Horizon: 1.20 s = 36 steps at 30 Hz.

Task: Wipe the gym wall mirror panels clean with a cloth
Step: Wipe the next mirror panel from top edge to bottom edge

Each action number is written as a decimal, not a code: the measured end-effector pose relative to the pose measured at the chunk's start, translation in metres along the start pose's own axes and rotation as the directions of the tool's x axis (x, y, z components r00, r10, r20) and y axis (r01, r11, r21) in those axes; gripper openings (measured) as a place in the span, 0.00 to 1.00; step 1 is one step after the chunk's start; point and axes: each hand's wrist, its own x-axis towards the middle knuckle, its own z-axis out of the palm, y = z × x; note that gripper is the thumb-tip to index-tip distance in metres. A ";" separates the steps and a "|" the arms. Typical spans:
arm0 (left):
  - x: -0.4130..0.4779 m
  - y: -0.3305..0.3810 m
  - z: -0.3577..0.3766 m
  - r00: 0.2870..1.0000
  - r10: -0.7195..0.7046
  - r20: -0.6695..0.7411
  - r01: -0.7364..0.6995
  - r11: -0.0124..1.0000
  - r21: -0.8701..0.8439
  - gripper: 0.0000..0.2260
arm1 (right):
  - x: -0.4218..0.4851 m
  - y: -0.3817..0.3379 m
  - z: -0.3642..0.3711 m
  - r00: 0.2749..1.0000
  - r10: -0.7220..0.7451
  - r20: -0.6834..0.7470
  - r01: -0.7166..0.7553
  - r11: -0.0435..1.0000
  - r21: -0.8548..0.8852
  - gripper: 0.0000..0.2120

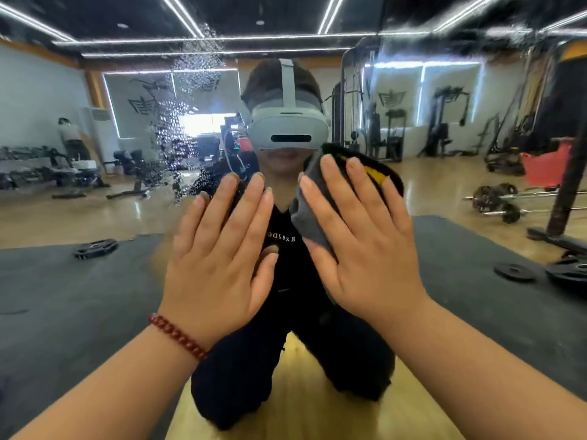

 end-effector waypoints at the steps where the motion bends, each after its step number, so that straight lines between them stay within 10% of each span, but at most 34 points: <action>1: 0.000 0.000 0.000 1.000 0.002 -0.003 -0.002 1.000 -0.001 0.27 | -0.008 0.000 0.001 1.000 -0.007 0.012 0.007 1.000 0.000 0.25; 6: 0.000 0.000 0.002 1.000 0.007 -0.011 -0.006 1.000 0.011 0.27 | -0.059 0.002 0.002 0.969 -0.178 0.170 0.193 0.978 -0.081 0.29; 28: 0.100 -0.046 -0.022 0.997 0.011 -0.075 -0.010 1.000 0.020 0.31 | 0.094 0.034 -0.019 0.998 -0.051 -0.031 0.049 0.997 -0.061 0.27; 36: 0.095 -0.042 -0.021 0.997 0.029 -0.077 -0.024 0.997 0.068 0.29 | 0.073 0.039 -0.017 0.967 -0.247 0.066 0.252 0.965 -0.078 0.28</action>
